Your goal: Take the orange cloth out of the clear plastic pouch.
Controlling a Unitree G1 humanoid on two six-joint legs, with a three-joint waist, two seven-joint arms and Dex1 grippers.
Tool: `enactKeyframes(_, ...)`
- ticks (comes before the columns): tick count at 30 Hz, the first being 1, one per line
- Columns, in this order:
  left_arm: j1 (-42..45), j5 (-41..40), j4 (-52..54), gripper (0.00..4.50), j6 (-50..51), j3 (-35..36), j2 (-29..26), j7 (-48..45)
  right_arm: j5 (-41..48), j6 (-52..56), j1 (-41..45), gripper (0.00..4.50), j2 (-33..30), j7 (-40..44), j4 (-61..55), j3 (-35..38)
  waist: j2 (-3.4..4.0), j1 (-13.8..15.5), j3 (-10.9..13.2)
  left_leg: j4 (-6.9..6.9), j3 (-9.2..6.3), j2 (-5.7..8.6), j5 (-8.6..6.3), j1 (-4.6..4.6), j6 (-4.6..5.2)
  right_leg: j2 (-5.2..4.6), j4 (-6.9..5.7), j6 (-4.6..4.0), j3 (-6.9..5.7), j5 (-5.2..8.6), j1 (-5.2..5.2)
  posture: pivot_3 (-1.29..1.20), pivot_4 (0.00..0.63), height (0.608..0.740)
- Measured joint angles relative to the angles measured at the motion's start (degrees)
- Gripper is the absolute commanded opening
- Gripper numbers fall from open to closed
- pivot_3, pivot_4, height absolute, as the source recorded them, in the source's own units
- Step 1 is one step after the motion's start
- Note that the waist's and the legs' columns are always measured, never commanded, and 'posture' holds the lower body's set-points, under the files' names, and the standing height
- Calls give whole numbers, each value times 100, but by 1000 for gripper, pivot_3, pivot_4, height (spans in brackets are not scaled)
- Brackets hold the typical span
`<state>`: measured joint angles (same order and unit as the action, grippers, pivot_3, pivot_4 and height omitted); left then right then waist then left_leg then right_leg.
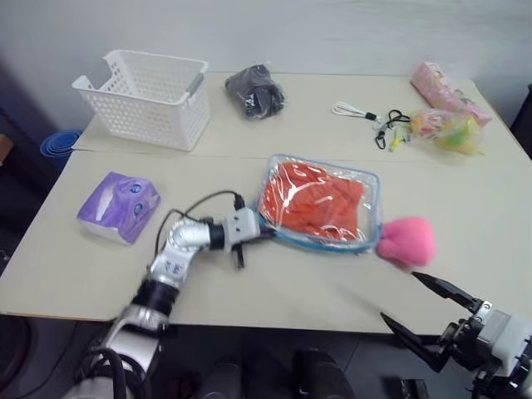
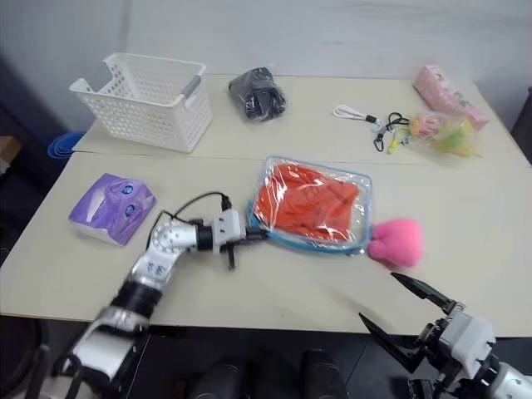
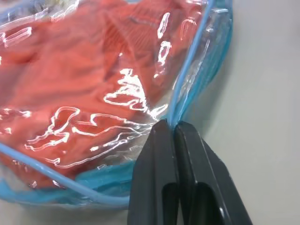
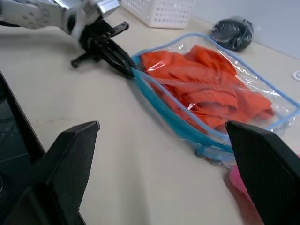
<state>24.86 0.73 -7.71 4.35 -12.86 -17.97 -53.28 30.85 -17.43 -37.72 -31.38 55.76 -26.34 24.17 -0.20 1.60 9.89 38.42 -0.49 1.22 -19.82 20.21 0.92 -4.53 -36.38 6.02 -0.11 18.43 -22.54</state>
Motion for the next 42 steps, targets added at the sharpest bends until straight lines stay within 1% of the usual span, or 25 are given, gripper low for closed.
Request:
enactKeyframes(2, -365, 20, 869, 19, 899, -150, 63, 230, 107, 17, -182, 4500, -65, 150, -2, 166, 6, 22, -4, 3, -4, 2, -1, -2, 2, 0, 32, 0, 1, 0, 12, 0, 150, 740)
enactKeyframes(4, -530, 51, 1440, 19, 1703, -272, 195, 502, 215, 64, -333, 4500, -146, 285, 4, 346, 6, 13, -3, 4, -5, 2, -1, -2, 4, 3, 36, 0, 7, 0, 17, 0, 150, 740)
enactKeyframes(6, -543, 109, 1839, 19, 2348, -405, 343, 822, 299, 151, -365, 4500, -182, 359, 4, 441, 7, -7, -4, 2, -5, 3, -7, -4, 19, 4, 35, -1, 12, 0, 17, 0, 150, 740)
enactKeyframes(10, -567, 219, 2154, 19, 3178, -621, 641, 1414, 428, 384, -413, 4500, -191, 421, -8, 552, 14, -11, -8, -3, -6, 3, -4, -6, 14, 6, 32, -1, 13, 0, 14, 0, 150, 740)
enactKeyframes(15, -573, 295, 2337, 19, 3316, -813, 511, 1653, 444, 510, -438, 4500, -192, 490, -20, 556, 16, -12, -9, -9, -5, 3, 3, -7, 0, 6, 36, -1, 14, 0, 12, 0, 150, 740)
enactKeyframes(21, -513, 201, 2286, 19, 2973, -853, 83, 1464, 391, 513, -142, 4500, -163, 467, 194, 555, 22, -32, -13, -17, -5, 2, 6, -11, -6, 6, 37, -2, 15, 0, 12, 0, 150, 740)
enactKeyframes(25, -482, -24, 2189, 932, 2887, -794, 60, 1335, 213, 495, 34, 4500, -24, 325, 362, 546, 26, -25, -15, -16, -5, 3, 6, -8, -6, 4, 40, -2, 15, 0, 10, 0, 150, 740)
enactKeyframes(28, -430, -336, 2056, 1789, 2852, -590, 142, 1237, 187, 608, 199, 4500, 18, 102, 445, 553, 25, -25, -15, -14, -4, 4, 6, -6, -6, 3, 40, -2, 14, 0, 9, 0, 150, 740)
enactKeyframes(29, -415, -510, 2056, 2162, 2819, -455, 116, 1128, 192, 707, 303, 4500, -16, 19, 453, 571, 25, -26, -15, -15, -5, 4, 7, -6, -7, 3, 40, -2, 14, 0, 8, 0, 150, 740)
enactKeyframes(31, -388, -809, 2059, 2162, 2690, -240, 18, 862, 212, 967, 460, 4500, -207, -92, 506, 612, 28, -42, -16, -16, -2, 4, 8, -6, -9, 4, 39, -2, 15, 0, 6, 0, 150, 740)
enactKeyframes(34, -384, -1386, 2025, 2162, 2301, 174, -354, 199, 215, 1661, 851, 4500, -726, -302, 771, 643, 28, -57, -16, -17, -1, 2, 10, -7, -12, 6, 39, -4, 14, 1, 6, 0, 150, 740)
enactKeyframes(37, -341, -2181, 1774, 2162, 2114, 712, -736, -702, -220, 2247, 1679, 4500, -1218, -673, 1434, 493, 28, -73, -15, -11, 1, 4, 11, -7, -12, 5, 38, -6, 12, 2, 6, 0, 150, 740)
enactKeyframes(38, -315, -2360, 1673, 2526, 2071, 805, -887, -991, -368, 2422, 1959, 4500, -1361, -795, 1662, 394, 28, -82, -15, -10, 1, 4, 12, -6, -13, 5, 38, -7, 10, 2, 5, 0, 150, 740)
enactKeyframes(39, -258, -2495, 1496, 2695, 1962, 864, -1116, -1352, -581, 2606, 2334, 4500, -1563, -873, 2027, 234, 28, -91, -15, -10, 0, 5, 13, -6, -13, 5, 37, -7, 9, 2, 4, 0, 150, 740)
enactKeyframes(40, -223, -2530, 1359, 2976, 1843, 903, -1245, -1573, -701, 2664, 2572, 4500, -1655, -882, 2300, 167, 31, -96, -15, -15, 1, 5, 14, -6, -13, 6, 39, -8, 8, 3, 3, 0, 150, 740)
enactKeyframes(42, -138, -2534, 1080, 3650, 1614, 951, -1365, -1869, -871, 2741, 3119, 4500, -1784, -788, 2867, -86, 31, -65, -15, -13, -3, 6, 15, 1, -11, 7, 40, -8, 1, 3, 0, 0, 150, 740)
